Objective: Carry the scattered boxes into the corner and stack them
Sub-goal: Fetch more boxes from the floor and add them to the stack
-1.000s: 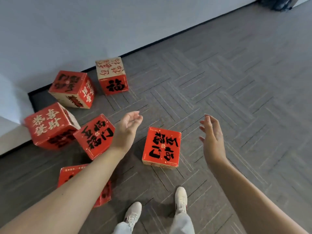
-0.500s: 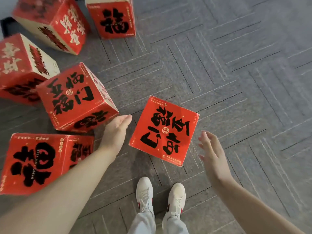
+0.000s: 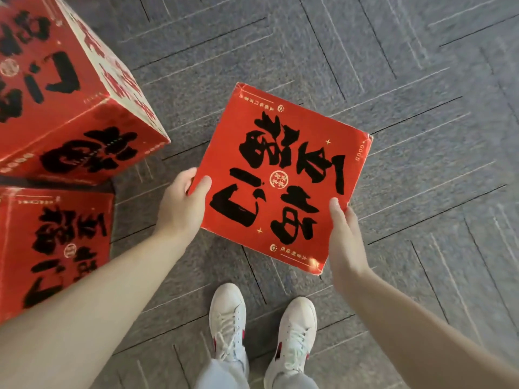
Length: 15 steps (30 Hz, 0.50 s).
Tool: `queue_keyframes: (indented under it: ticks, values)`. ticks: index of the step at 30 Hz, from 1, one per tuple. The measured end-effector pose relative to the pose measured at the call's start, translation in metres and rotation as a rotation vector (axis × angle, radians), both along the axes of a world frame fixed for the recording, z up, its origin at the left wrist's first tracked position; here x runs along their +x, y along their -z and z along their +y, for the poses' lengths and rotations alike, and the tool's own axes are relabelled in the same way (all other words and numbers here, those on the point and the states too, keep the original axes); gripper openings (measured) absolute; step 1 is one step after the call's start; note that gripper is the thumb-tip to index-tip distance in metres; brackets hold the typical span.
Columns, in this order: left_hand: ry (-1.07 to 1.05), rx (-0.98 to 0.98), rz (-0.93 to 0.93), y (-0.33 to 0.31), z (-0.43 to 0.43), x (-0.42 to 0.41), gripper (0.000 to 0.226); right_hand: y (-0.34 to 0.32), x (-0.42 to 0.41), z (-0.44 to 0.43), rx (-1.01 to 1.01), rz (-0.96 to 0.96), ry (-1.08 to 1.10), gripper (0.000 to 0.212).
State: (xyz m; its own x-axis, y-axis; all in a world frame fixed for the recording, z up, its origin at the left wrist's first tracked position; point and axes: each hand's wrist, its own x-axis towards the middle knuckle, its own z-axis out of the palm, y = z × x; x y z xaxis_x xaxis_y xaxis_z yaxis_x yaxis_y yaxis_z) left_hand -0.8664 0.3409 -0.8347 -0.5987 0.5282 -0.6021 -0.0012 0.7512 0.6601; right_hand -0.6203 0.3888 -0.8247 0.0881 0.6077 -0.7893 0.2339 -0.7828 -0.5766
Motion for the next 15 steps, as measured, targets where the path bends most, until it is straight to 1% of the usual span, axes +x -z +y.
queue_keyframes:
  ticks: [2,4,5,8,9,12,15]
  values:
    - [-0.019,0.018,0.002,-0.007,0.002,0.004,0.041,-0.005,-0.001,-0.001,0.026,0.008,0.036,0.064]
    - [-0.034,0.043,0.015,-0.026,0.005,0.004,0.039,-0.024,-0.001,0.002,0.04,0.025,0.033,0.067]
    - [-0.041,0.052,0.025,-0.039,0.008,0.003,0.038,-0.038,-0.001,0.004,0.05,0.036,0.026,0.064]
    - [-0.013,0.083,0.09,-0.09,0.019,-0.004,0.042,-0.094,-0.005,0.014,0.104,0.071,-0.003,0.042]
    - [-0.01,0.094,0.109,-0.112,0.022,-0.007,0.043,-0.118,-0.008,0.017,0.126,0.088,-0.01,0.042]
    - [-0.02,0.144,0.155,-0.198,0.037,-0.014,0.043,-0.201,-0.016,0.03,0.19,0.138,-0.032,0.051]
    - [-0.023,0.21,0.172,-0.302,0.045,-0.025,0.045,-0.3,-0.025,0.039,0.247,0.182,-0.063,0.038]
